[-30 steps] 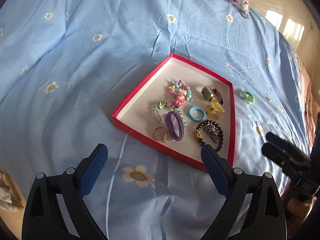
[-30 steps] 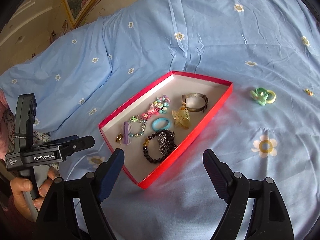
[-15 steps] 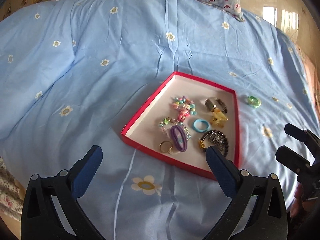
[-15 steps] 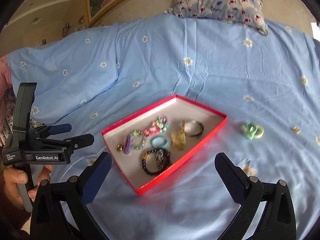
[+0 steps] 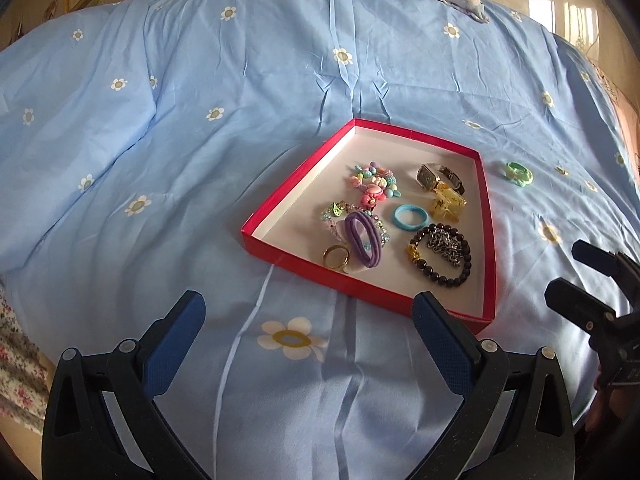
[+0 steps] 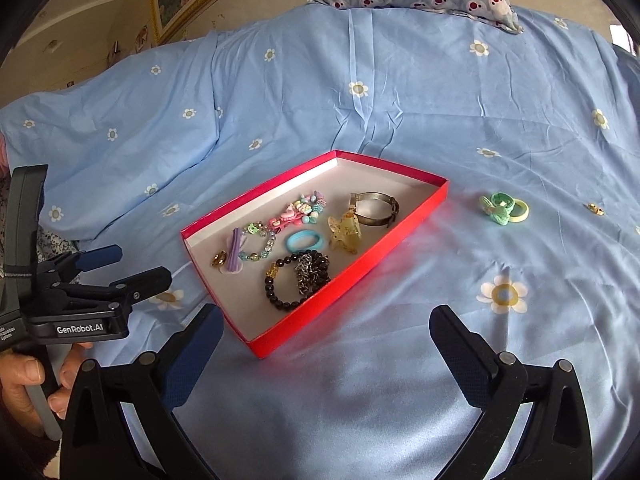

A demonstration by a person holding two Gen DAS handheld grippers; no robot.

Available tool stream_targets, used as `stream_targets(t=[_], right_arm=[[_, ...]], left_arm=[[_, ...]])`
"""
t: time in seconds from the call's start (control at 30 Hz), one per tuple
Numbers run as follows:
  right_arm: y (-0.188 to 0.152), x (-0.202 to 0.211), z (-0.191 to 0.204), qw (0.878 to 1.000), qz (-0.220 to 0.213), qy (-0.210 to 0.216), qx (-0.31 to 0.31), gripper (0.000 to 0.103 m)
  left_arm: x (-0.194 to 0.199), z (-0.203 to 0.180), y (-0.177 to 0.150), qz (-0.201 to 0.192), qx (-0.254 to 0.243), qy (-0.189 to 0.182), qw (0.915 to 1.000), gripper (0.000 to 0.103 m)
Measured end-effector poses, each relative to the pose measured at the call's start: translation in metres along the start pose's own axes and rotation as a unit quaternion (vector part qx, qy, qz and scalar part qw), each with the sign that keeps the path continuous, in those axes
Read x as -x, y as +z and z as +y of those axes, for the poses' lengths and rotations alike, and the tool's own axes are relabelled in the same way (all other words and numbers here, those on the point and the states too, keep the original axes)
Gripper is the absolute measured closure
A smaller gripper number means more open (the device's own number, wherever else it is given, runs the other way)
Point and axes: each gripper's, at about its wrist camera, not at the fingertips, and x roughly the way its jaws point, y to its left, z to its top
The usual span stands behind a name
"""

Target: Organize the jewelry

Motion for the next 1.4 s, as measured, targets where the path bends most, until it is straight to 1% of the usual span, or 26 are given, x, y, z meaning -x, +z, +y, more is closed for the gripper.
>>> stream_targets(t=[0.33, 0.63, 1.1, 1.4], right_arm=[[-0.004, 0.001, -0.002, 1.000, 0.004, -0.003, -0.003, 0.000], [-0.002, 0.005, 0.002, 1.000, -0.002, -0.002, 0.002, 0.000], [-0.001, 0.011, 0.009, 1.000, -0.012, -0.008, 0.013, 0.000], [-0.001, 0.013, 0.012, 1.000, -0.010, -0.006, 0.014, 0.000]], left_arm=[[0.008, 0.000, -0.005, -0.003, -0.004, 0.005, 1.0000, 0.000], [0.013, -0.001, -0.006, -0.006, -0.006, 0.011, 0.9999, 0.000], [0.021, 0.000, -0.005, -0.017, -0.004, 0.006, 0.9998, 0.000], [0.023, 0.000, -0.005, -0.019, -0.005, 0.004, 0.9998, 0.000]])
